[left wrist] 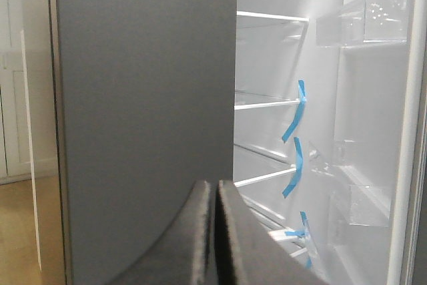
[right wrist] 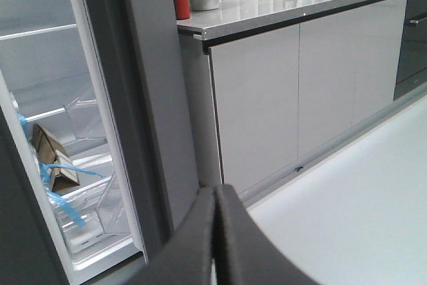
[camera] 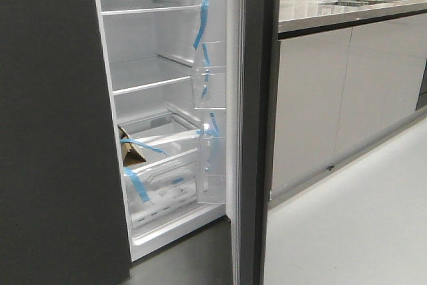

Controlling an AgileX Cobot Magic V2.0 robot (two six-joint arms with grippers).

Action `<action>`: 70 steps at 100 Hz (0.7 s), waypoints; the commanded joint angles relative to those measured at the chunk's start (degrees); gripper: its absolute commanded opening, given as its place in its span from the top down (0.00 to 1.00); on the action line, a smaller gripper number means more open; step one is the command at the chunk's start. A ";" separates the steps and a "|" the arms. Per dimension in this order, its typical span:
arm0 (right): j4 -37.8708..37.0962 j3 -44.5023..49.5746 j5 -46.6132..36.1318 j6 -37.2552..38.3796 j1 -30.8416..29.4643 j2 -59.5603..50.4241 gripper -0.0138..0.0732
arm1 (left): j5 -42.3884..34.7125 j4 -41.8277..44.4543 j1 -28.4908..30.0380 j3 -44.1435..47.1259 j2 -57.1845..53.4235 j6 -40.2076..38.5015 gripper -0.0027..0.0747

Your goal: Close fridge door

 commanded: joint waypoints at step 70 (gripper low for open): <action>0.23 1.12 -4.63 -0.62 -0.62 -1.07 0.93 | -4.44 -0.23 0.00 2.01 -0.46 -0.11 0.99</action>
